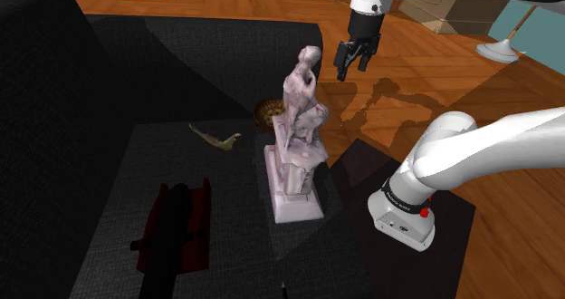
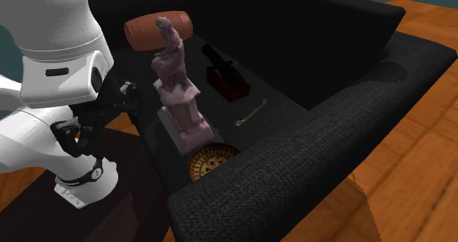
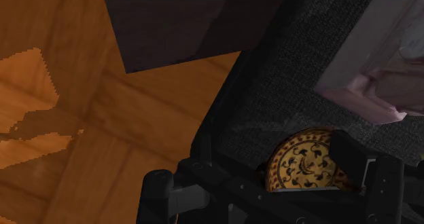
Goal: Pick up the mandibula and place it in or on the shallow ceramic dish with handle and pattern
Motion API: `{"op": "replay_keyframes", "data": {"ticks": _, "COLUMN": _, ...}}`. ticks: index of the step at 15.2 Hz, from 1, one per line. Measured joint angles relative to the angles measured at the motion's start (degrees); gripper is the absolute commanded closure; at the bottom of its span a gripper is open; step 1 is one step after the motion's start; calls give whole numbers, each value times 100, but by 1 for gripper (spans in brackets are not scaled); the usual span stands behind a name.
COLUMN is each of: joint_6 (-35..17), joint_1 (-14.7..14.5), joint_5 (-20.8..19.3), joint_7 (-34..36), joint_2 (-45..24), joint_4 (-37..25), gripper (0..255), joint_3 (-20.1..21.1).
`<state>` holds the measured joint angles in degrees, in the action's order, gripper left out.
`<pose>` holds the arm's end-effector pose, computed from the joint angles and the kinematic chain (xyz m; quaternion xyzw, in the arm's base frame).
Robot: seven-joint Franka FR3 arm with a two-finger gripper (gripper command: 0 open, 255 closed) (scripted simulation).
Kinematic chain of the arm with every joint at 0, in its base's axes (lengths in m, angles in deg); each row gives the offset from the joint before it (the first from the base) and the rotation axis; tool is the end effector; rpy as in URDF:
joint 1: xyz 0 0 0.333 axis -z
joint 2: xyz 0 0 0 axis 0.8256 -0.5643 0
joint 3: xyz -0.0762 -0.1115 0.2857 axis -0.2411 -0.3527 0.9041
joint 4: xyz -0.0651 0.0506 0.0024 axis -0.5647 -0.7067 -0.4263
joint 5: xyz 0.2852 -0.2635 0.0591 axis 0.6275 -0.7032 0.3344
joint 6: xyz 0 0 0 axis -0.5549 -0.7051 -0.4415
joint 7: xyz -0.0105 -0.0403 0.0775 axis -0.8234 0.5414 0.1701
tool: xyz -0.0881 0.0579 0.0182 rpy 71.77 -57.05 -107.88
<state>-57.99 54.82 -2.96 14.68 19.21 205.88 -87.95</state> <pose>0.3070 -0.0110 0.5524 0.9955 -0.0871 -0.0353 0.0085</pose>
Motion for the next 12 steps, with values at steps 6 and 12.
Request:
{"op": "replay_keyframes", "data": {"ticks": 6, "joint_6": -596, "joint_1": -337, "joint_5": 109, "joint_7": -512, "joint_2": -856, "joint_4": -203, "gripper": 0, "joint_3": -13}}
{"op": "replay_keyframes", "data": {"ticks": 12, "joint_6": -1181, "joint_1": -784, "joint_5": 287, "joint_7": -1363, "joint_2": -2051, "joint_4": -742, "gripper": 0, "joint_3": -11}}
